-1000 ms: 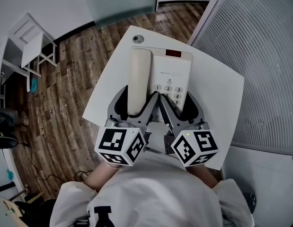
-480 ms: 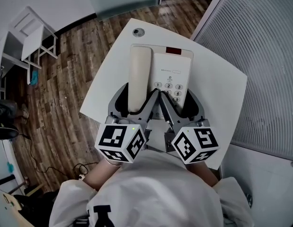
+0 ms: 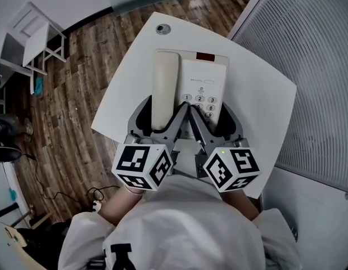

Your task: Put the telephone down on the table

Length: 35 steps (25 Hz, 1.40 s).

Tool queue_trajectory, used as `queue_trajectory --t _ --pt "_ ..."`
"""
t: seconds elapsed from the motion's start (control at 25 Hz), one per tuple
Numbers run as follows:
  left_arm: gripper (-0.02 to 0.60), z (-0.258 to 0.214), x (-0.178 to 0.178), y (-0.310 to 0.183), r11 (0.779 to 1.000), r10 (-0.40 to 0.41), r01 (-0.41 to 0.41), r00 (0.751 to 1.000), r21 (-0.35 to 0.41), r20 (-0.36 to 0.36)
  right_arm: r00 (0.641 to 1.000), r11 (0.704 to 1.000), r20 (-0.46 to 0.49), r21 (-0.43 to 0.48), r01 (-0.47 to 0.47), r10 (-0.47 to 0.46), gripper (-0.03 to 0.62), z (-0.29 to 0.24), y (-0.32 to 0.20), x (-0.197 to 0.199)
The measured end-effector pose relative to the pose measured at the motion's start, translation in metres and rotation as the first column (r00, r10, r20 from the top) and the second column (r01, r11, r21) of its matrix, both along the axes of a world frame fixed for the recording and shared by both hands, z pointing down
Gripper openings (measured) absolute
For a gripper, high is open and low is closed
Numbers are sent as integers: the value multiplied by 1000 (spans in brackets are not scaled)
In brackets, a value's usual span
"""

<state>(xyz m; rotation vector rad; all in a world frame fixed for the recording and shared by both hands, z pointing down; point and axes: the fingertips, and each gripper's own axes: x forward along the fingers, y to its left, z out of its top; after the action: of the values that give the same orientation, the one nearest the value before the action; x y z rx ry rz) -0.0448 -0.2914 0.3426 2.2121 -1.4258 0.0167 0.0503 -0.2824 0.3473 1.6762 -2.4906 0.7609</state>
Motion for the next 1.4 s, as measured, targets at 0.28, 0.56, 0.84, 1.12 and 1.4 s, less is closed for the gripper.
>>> queue_trajectory --t 0.28,0.56,0.84,1.12,1.4 --pt "344 13 -2 -1 999 -7 7 1000 -41 -5 1000 999 -6 -33 5 -5 327 12 -1 -1" --pt "344 22 -4 -4 998 -14 14 1000 -58 -4 1000 998 -3 -54 11 -11 327 21 -5 -4" --pt "344 35 -3 -7 996 -18 18 1000 -82 -2 1000 997 0 -77 8 -8 327 34 -9 -2" --pt "344 47 0 -10 995 -14 14 1000 -101 -4 1000 995 -4 -100 4 -4 327 46 -12 0" --pt "344 59 3 -13 992 -10 9 1000 -126 -5 1000 992 -4 -127 1 -2 327 57 -14 2"
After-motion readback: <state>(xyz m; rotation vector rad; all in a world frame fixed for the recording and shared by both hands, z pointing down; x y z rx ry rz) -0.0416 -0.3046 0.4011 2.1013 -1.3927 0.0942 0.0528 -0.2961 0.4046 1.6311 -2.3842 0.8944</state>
